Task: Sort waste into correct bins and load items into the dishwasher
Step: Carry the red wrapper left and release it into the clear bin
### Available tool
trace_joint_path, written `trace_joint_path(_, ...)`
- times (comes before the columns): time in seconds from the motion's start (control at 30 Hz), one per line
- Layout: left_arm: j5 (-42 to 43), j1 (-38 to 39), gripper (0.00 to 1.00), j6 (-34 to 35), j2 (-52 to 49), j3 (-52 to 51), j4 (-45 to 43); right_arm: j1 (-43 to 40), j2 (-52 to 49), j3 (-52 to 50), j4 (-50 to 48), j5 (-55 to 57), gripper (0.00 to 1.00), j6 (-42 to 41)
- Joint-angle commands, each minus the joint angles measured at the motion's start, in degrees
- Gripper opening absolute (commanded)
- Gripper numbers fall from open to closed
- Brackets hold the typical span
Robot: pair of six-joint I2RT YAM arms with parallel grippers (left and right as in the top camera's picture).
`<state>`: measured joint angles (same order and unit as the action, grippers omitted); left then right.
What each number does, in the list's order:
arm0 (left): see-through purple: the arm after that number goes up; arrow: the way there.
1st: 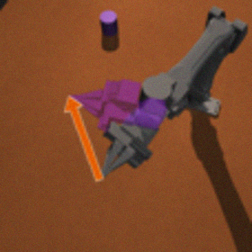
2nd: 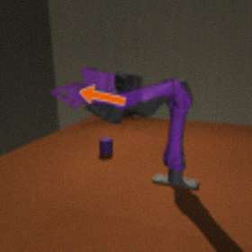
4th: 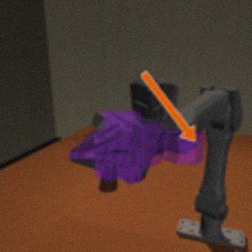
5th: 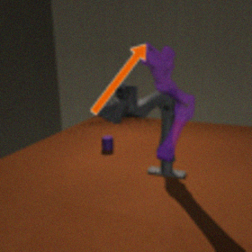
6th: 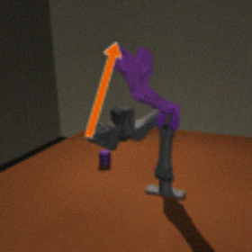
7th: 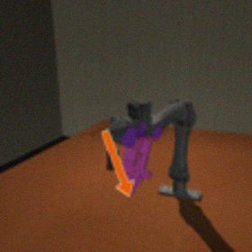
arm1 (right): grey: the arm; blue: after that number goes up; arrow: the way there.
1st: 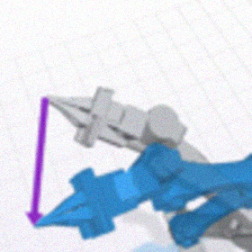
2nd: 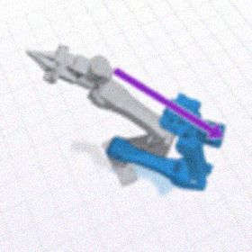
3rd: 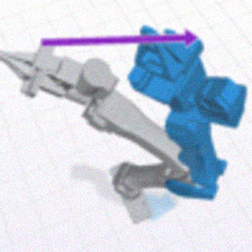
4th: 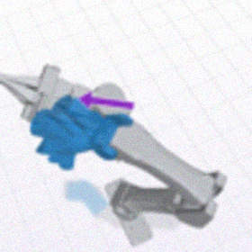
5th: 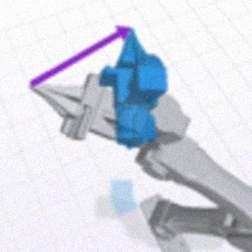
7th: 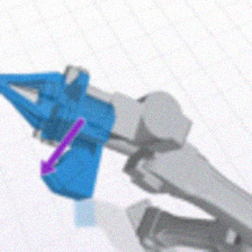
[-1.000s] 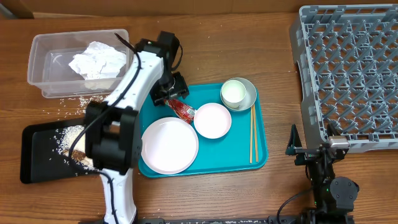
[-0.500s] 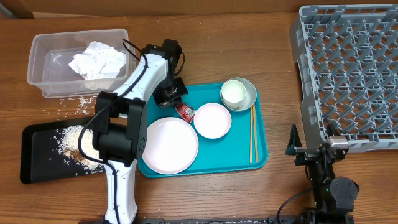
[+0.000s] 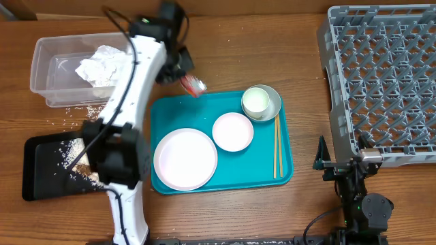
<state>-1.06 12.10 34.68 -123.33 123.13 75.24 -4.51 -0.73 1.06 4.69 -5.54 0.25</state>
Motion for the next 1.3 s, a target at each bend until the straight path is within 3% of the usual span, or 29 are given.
trace_joint_path(0.0,-15.34,-1.22,0.04,-1.25,5.66,4.13,-2.12,-0.39,0.57,-0.59,-0.28,0.33,1.00,0.39)
trace_joint_path(0.1,-19.76,-3.15,0.04,-1.25,6.88,4.15,-6.51,-0.39,0.57,-0.59,-0.28,0.33,1.00,0.39)
trace_joint_path(0.33,-21.18,-13.14,0.04,-0.76,6.40,1.62,-16.22,-0.39,0.57,-0.59,-0.26,0.33,1.00,0.42)
trace_joint_path(0.37,-21.20,-14.25,0.08,-0.76,6.34,1.29,-16.76,-0.39,0.57,-0.59,-0.28,0.33,1.00,0.39)
trace_joint_path(0.4,-21.18,-15.39,0.17,-0.74,6.34,1.01,-17.07,-0.39,0.57,-0.59,-0.28,0.33,1.00,0.42)
trace_joint_path(0.43,-21.18,-16.63,0.36,-0.52,6.34,0.92,-17.00,-0.39,0.57,-0.59,-0.28,0.33,1.00,0.42)
trace_joint_path(0.47,-21.18,-17.59,0.68,-0.37,6.34,0.81,-16.92,-0.39,0.57,-0.59,-0.28,0.33,1.00,0.42)
trace_joint_path(0.5,-21.16,-18.73,0.75,-0.39,6.34,0.76,-16.59,-0.39,0.57,-0.59,-0.28,0.33,1.00,0.39)
trace_joint_path(0.6,-21.14,-21.27,0.79,-0.37,6.34,0.76,-15.17,-0.39,0.57,-0.59,-0.26,0.33,1.00,0.39)
trace_joint_path(0.67,-20.52,-22.62,0.95,-0.39,6.34,0.76,-13.64,-0.39,0.57,-0.59,-0.26,0.33,1.00,0.42)
trace_joint_path(0.7,-19.82,-23.06,0.98,-0.37,6.34,0.76,-12.85,-0.39,0.57,-0.59,-0.26,0.33,1.00,0.42)
trace_joint_path(0.93,-12.26,-24.30,1.00,1.90,6.51,0.79,-7.23,-0.39,0.57,-0.59,-0.28,0.33,1.00,0.39)
trace_joint_path(1.1,-18.40,-25.24,1.00,4.26,8.04,0.79,-4.59,-0.39,0.57,-0.59,-0.26,0.33,1.00,0.42)
trace_joint_path(1.27,-21.68,-29.11,1.00,13.03,10.78,0.79,0.42,-0.39,0.57,-0.59,-0.26,0.33,1.00,0.42)
